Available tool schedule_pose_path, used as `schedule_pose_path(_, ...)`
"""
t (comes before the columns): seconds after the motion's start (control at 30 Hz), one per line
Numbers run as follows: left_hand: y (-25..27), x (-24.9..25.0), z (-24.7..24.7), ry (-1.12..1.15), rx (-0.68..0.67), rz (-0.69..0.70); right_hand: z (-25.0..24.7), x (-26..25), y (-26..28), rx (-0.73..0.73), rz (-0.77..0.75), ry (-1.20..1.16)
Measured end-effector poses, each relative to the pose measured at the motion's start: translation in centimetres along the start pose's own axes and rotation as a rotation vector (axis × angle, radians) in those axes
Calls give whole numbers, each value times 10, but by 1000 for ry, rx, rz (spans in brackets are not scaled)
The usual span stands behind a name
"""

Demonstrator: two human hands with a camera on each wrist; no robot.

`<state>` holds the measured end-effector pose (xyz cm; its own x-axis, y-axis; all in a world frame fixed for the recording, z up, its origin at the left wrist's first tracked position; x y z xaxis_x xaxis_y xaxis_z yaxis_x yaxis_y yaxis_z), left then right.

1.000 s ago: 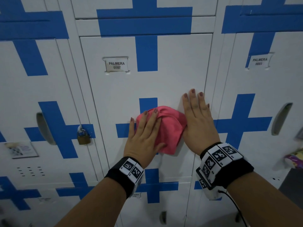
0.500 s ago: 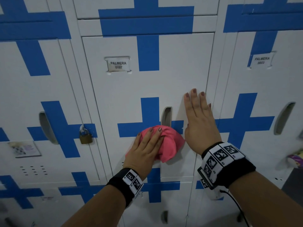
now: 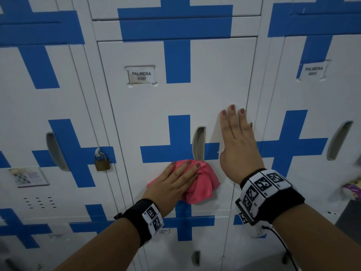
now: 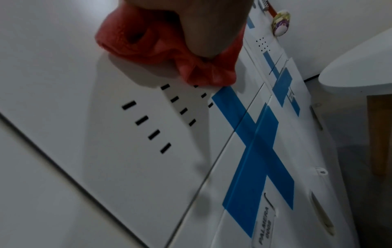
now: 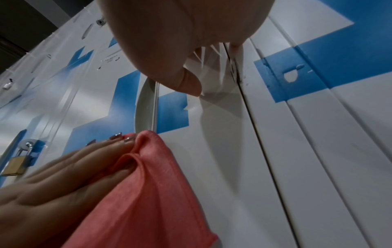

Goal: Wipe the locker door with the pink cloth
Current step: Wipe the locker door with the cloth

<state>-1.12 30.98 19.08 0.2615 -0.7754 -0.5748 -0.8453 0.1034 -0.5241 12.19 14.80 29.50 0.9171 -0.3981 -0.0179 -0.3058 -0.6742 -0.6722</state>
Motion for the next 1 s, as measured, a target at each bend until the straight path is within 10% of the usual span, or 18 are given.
schedule_pose_path(0.17, -8, -5, -10, -20, 7, -2, -2, 1, 1, -9, -5, -10)
schedule_pose_path(0.4, -52, -24, -56, 214, 191, -462, -4, 2, 2, 7, -32, -64)
schedule_pose_path(1.0, -74, -35, -54, 38, 156, -146, -3, 0, 2, 24, -48, -60)
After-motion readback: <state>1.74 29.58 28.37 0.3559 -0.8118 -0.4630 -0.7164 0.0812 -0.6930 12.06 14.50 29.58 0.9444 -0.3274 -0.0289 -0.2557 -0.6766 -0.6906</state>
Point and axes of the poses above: each hand's wrist, its own y-axis away from the middle knuckle, its own z-axis out of the palm, x = y × z, the point moved 1 cm from there along -y, towards the middle knuckle, and after that the axes turned 8 degrees about -z, right-handed, at the moved point
